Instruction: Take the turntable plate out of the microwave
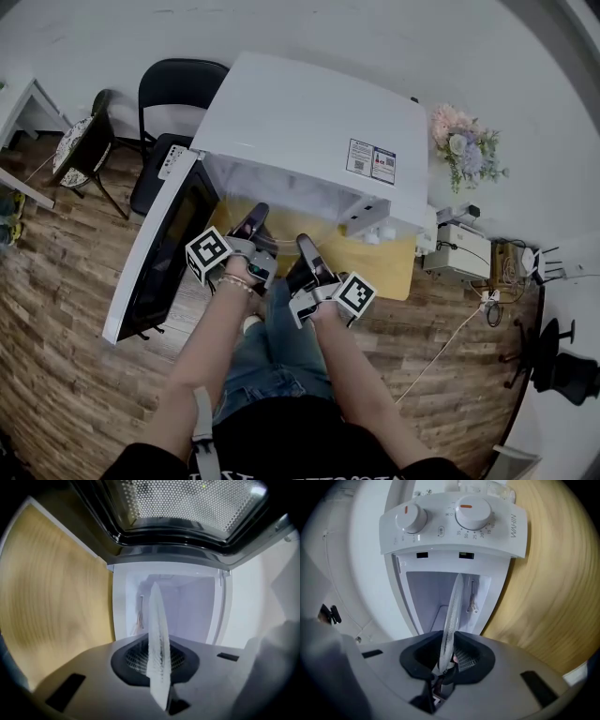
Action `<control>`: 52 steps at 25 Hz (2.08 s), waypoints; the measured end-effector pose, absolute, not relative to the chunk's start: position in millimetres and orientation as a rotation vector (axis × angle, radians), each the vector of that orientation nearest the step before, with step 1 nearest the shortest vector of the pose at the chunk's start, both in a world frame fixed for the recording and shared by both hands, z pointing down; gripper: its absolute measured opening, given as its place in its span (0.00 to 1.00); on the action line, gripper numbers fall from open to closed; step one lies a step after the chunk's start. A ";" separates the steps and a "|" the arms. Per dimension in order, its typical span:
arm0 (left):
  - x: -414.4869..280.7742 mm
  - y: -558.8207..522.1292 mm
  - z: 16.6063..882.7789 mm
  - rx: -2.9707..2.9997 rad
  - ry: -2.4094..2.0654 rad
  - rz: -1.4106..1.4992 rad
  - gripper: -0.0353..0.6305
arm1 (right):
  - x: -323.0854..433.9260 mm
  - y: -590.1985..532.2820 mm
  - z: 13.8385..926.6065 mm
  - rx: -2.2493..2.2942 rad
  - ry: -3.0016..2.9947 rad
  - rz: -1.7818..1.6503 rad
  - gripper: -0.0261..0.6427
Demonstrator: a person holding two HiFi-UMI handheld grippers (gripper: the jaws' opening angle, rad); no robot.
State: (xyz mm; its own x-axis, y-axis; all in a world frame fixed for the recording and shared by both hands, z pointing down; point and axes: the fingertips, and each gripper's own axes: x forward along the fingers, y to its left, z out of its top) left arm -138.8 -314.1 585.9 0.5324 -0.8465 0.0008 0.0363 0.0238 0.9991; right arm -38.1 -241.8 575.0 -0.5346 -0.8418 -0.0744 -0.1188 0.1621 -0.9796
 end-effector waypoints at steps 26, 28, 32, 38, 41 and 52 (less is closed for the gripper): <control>-141.4 -227.2 540.6 1.493 -0.659 -0.735 0.10 | -24.1 -215.2 545.9 -1.060 1.971 -1.402 0.13; -138.5 -218.2 535.1 1.509 -0.656 -0.731 0.10 | -20.2 -210.6 543.2 -1.055 1.974 -1.403 0.13; -131.9 -192.2 526.0 1.536 -0.660 -0.727 0.10 | -16.3 -195.8 532.8 -1.013 2.008 -1.390 0.14; -126.3 -162.9 516.9 1.588 -0.710 -0.759 0.10 | -18.0 -168.0 516.2 -0.967 2.178 -1.317 0.17; -125.2 -150.2 503.3 1.672 -0.744 -0.795 0.10 | -16.1 -157.4 502.9 -0.920 2.249 -1.249 0.17; -138.8 -142.4 465.6 1.906 -0.872 -0.794 0.12 | -22.2 -138.0 469.2 -0.880 2.444 -1.081 0.18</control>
State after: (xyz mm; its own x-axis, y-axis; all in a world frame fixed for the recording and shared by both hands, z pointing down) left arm -138.8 -142.4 465.6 0.5510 -0.8141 -0.1834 -0.2592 -0.3759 0.8897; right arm -22.2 -138.0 469.2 -0.7563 -0.6525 -0.0462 -0.4050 0.5226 -0.7503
